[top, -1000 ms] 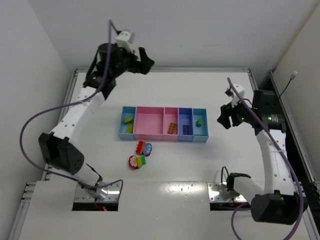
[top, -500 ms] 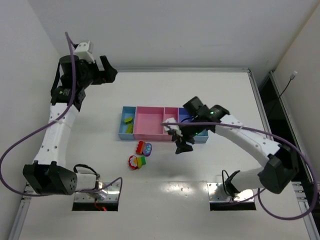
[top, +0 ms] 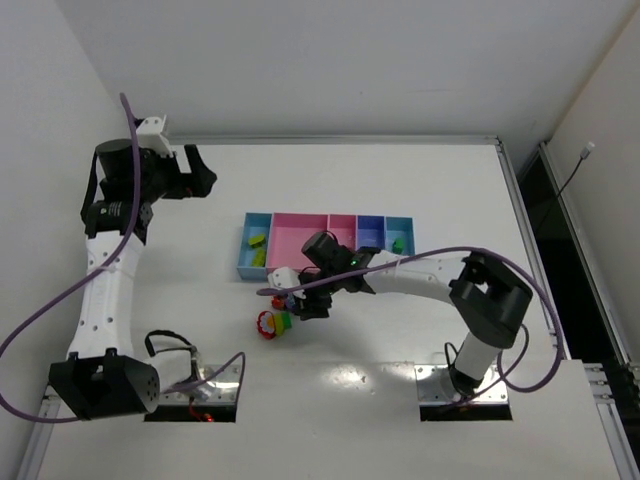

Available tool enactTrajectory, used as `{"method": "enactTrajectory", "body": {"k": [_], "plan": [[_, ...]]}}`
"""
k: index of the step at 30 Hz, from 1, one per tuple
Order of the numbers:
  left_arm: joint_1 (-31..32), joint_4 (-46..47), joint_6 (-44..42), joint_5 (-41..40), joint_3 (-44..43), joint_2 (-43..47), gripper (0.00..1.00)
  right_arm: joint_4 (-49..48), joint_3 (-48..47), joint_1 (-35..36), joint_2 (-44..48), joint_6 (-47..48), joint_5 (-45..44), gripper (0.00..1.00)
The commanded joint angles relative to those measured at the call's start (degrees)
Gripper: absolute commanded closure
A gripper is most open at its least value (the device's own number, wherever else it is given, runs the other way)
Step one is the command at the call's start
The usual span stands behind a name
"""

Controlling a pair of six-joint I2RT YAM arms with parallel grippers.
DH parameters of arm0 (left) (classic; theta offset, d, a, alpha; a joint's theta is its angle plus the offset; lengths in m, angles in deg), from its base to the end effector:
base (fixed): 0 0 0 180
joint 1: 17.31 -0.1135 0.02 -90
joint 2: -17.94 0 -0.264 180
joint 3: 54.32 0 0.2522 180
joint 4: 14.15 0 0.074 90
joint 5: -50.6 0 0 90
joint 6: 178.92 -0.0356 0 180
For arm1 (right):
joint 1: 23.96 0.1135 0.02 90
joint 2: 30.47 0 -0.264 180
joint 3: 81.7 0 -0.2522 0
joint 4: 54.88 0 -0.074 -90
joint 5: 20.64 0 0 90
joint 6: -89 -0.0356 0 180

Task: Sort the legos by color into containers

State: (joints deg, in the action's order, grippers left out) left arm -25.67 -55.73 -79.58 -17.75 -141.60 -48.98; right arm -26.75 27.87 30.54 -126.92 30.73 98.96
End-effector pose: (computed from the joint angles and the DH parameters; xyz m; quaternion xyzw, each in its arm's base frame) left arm 0.2520 0.0238 0.4054 -0.0199 0.8172 -0.1597 0.5534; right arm 0.1818 0.2852 0.1801 -0.6861 0.6178 0.2970 0.2437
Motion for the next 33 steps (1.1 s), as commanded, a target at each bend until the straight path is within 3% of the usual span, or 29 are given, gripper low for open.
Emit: {"method": "enactTrajectory", "body": {"k": [1,13,33], "plan": [[-0.43,-1.54,-4.94,2.35,2.06,3.01,0.01,-7.87,-4.67,0.78,-3.03,-4.30,-2.71,0.46],[-3.50,-3.92,-10.66,0.41,2.68,0.74,0.01,-3.48,-11.89,4.74,-9.64,-0.62,0.63,0.46],[-6.05,-3.92,-10.66,4.45,3.73,-1.37,0.01,4.78,-14.70,5.44,-12.80,3.17,4.50,0.41]]}}
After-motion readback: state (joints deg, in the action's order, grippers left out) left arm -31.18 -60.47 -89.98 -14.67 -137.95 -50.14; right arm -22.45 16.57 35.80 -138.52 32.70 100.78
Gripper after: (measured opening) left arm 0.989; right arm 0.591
